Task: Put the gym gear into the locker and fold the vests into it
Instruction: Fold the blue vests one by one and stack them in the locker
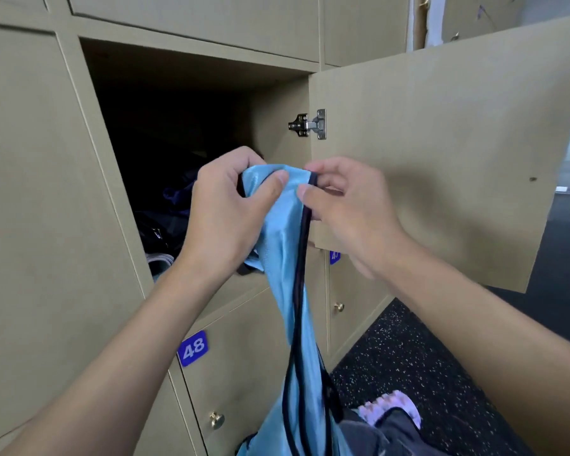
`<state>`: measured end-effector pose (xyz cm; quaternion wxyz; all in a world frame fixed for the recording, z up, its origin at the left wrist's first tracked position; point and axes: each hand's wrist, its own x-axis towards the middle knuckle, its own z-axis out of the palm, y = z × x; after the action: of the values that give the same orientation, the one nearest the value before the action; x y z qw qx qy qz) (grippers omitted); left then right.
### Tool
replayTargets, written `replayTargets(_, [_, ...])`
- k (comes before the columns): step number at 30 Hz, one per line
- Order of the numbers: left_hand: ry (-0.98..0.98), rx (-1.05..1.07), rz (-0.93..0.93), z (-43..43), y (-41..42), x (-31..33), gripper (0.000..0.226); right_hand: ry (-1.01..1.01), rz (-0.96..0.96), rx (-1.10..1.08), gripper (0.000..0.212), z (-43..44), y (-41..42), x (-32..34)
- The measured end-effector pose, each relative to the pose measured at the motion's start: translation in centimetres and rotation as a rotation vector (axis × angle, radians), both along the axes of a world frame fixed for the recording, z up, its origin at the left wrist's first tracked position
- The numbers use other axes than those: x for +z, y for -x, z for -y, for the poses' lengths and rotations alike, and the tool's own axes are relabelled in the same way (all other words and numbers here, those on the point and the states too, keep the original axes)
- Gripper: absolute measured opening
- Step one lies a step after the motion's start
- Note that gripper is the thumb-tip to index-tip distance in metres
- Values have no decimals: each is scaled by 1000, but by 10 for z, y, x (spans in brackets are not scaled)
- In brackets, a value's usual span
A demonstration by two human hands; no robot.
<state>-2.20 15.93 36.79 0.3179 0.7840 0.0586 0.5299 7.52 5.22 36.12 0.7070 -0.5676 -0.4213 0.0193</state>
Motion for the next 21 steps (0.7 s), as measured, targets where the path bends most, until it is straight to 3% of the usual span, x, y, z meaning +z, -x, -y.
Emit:
replayTargets(5, [-89,64,40,-14,-2,34,25,-77,-72,33,22,-19,-3,23])
replayTargets(8, [-101,88,37,-19,0,40,26,-2,-176,210,55,-18,-1,10])
replayTargets(9, [-97,94,40,-21,0,39,28,42,-178,244,57,-17,1,4])
replayTargets(14, [-120,121,5,-19,7,31,36,231,-111,250,6,-16,18,-22])
replayTargets(21, [-44,89,-117,-12,17,22,25,237,-97,133,12,-9,22,-33])
